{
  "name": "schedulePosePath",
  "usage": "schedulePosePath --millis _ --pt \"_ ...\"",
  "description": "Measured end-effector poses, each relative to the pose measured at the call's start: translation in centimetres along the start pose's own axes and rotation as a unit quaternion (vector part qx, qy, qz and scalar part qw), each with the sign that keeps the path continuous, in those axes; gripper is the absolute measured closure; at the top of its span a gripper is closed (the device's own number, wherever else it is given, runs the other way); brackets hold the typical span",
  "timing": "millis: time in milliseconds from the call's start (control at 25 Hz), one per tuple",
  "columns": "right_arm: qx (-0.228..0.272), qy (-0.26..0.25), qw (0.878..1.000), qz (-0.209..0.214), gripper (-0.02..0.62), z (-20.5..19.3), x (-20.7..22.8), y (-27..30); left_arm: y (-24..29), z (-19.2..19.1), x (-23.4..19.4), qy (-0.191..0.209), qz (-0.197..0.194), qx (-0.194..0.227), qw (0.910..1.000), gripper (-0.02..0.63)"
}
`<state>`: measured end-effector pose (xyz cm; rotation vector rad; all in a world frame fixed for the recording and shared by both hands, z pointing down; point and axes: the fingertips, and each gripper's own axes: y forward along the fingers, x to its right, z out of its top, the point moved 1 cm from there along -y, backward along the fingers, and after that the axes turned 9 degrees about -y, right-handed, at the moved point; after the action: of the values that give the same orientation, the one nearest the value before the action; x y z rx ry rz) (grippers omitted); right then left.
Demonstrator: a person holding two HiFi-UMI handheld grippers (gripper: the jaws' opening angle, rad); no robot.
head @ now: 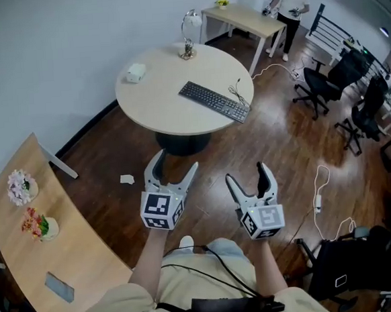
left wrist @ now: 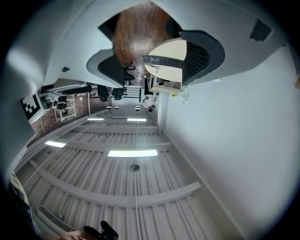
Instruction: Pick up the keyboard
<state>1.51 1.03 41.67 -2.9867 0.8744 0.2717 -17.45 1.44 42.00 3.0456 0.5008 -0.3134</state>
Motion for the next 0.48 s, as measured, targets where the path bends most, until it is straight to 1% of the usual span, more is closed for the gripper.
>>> schedulePosePath --millis 120,240,400,480 --pt "-0.016 0.014 1.0 0.009 0.144 -1.2 0.4 2.1 1.5 -1.9 -1.6 -0.011 0.007 -0.022 0.9997 0.239" --pt "-0.016 0.021 0.999 0.02 0.144 -2.6 1.6 4.5 3.7 -3.2 -2.3 -0.012 0.011 -0.035 0.9992 0.239" --pt "-0.021 0.039 0.999 0.028 0.144 -5.0 3.7 9.1 7.3 -3.9 -3.7 -0.003 0.017 -0.047 0.9987 0.239" --pt "-0.014 0.049 0.998 0.034 0.144 -5.5 5.5 12.0 9.7 -4.0 -4.8 0.004 0.026 -0.051 0.9983 0.239"
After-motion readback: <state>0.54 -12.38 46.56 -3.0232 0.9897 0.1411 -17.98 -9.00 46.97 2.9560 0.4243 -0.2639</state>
